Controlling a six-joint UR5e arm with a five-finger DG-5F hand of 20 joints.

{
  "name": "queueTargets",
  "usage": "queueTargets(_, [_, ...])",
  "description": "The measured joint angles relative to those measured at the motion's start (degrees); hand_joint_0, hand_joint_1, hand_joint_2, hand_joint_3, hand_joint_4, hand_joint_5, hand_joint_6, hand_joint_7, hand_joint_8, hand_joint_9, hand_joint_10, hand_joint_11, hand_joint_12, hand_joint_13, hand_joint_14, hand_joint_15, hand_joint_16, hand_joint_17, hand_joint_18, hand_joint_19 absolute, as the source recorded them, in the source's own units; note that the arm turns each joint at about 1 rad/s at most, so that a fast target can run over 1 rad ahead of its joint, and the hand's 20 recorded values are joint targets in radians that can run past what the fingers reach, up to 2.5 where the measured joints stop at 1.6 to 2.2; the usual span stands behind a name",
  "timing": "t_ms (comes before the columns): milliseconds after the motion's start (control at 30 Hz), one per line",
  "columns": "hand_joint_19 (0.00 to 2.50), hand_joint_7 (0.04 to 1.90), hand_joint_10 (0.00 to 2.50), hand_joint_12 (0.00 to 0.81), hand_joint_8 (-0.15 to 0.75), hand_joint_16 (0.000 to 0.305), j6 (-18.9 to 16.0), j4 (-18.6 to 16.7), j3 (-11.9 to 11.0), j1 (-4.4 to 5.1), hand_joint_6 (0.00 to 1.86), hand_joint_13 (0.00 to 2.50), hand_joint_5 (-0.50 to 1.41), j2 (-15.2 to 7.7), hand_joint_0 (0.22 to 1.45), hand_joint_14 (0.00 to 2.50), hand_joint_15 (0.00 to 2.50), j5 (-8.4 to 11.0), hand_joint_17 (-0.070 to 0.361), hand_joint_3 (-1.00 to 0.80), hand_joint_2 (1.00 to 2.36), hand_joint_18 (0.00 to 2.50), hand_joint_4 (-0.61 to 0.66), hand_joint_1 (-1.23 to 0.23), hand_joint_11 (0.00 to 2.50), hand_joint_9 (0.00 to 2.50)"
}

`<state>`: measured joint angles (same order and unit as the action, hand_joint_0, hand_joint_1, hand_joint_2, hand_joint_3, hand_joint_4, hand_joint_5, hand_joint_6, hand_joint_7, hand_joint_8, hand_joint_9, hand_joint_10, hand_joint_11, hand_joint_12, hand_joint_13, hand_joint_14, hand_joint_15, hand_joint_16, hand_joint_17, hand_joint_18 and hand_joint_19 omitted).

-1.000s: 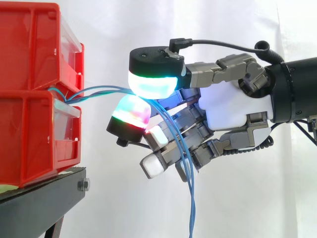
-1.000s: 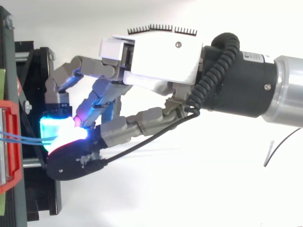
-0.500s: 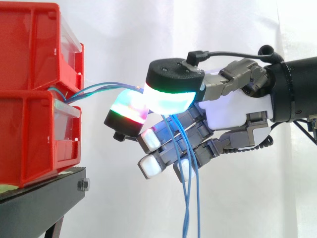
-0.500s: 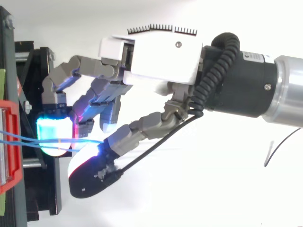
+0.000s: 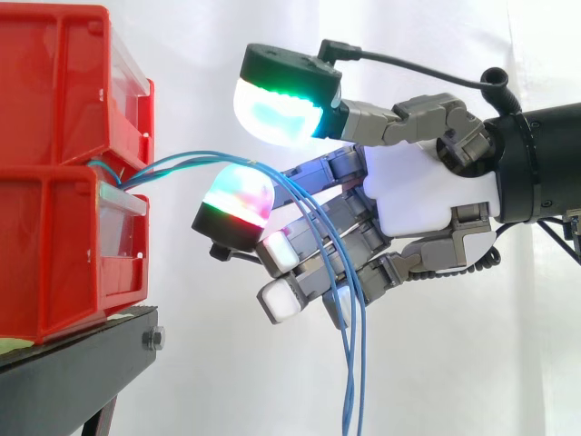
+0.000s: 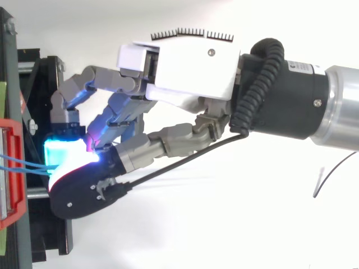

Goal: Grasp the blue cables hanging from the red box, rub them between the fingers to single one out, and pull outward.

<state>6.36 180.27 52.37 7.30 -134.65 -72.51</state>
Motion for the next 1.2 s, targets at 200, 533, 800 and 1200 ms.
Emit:
queueTargets(200, [0.72, 1.10, 0.02, 0.422, 0.370, 0.059, -0.04, 0.42, -0.01, 0.00, 0.88, 0.94, -0.17, 0.03, 0.59, 0.02, 0.59, 0.00, 0.132, -0.22, 1.02, 1.03, 0.17, -0.74, 0.79, 0.97])
queueTargets(533, [0.67, 1.02, 0.02, 0.408, 0.342, 0.057, -0.12, 0.52, -0.06, 0.00, 0.89, 0.91, -0.19, 0.01, 0.68, 0.02, 0.57, 0.00, 0.128, -0.35, 1.01, 1.01, 0.06, -0.86, 0.76, 0.87])
queueTargets(800, [0.61, 1.04, 0.01, 0.394, 0.318, 0.055, -0.20, 0.52, -0.14, -0.04, 0.91, 0.91, -0.20, 0.00, 0.83, 0.02, 0.55, 0.00, 0.125, -0.50, 1.00, 0.99, -0.01, -0.90, 0.74, 0.86])
queueTargets(1200, [0.64, 1.01, 0.01, 0.413, 0.331, 0.057, -0.15, 0.52, -0.19, -0.17, 0.90, 0.88, -0.21, 0.00, 0.57, 0.02, 0.57, 0.00, 0.129, -0.50, 1.00, 0.98, 0.17, -0.90, 0.75, 0.81])
